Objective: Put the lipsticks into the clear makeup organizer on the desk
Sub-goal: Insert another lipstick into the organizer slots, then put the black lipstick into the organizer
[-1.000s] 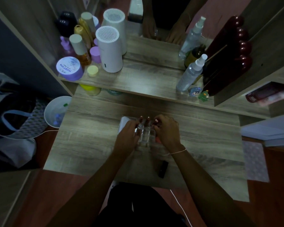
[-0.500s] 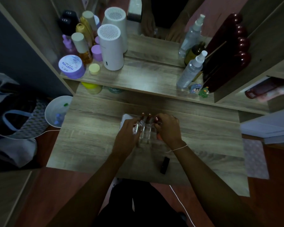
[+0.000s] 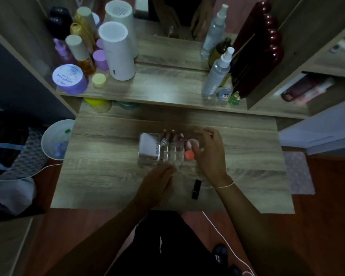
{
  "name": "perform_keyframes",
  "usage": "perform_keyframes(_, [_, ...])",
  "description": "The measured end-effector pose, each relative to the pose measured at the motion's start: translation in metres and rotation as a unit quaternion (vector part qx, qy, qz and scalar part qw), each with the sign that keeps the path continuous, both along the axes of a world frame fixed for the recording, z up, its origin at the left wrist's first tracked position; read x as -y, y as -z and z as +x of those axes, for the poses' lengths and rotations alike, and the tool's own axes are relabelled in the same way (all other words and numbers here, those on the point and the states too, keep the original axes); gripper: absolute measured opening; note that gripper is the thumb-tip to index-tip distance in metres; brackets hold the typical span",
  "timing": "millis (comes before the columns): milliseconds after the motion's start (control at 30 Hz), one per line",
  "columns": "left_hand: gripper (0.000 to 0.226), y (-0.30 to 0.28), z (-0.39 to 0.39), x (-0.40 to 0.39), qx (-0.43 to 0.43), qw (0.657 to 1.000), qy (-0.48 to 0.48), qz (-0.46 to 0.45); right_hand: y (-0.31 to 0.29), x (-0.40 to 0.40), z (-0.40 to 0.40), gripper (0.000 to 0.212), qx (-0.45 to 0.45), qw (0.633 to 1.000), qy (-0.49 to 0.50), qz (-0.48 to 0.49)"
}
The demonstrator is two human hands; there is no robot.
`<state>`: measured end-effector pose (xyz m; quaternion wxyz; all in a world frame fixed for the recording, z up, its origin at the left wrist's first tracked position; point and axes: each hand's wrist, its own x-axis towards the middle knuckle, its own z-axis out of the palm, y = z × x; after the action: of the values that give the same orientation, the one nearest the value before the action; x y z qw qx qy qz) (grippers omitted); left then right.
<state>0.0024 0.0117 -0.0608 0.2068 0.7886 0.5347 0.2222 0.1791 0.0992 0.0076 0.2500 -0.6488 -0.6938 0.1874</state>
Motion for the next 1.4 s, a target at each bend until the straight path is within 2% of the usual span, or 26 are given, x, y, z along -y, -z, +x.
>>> perform_keyframes(100, [0.037,0.019,0.007,0.008,-0.023,0.995,0.101,0.015,0.0,0.023,0.014,0.019,-0.032,0.996,0.072,0.042])
perform_keyframes(167, [0.038,0.027,0.009,0.01,-0.06,0.989,0.132,0.018,0.006,0.042,0.022,0.017,-0.045,0.992,0.103,0.063])
perform_keyframes(333, [0.044,0.027,0.018,0.009,-0.112,0.983,0.148,-0.009,0.036,0.088,0.032,0.017,-0.048,0.985,0.166,-0.026])
perform_keyframes(500, [0.047,0.033,0.018,0.005,-0.126,0.979,0.156,-0.033,0.059,0.108,0.017,0.039,-0.04,0.979,0.157,-0.122])
perform_keyframes(700, [0.049,0.05,0.013,0.007,-0.116,0.979,0.164,-0.022,0.078,0.116,0.007,0.06,-0.032,0.973,0.153,-0.17])
perform_keyframes(1000, [0.048,0.054,0.013,0.01,-0.115,0.981,0.155,-0.024,0.086,0.12,0.018,0.04,-0.018,0.978,0.145,-0.149])
perform_keyframes(1233, [0.047,0.047,0.013,0.008,-0.096,0.982,0.159,-0.033,0.078,0.114,0.013,0.025,-0.084,0.983,0.121,-0.11])
perform_keyframes(1400, [0.048,0.043,-0.005,0.015,-0.079,0.988,0.133,-0.02,0.07,0.107,-0.002,0.041,-0.122,0.981,0.093,-0.12])
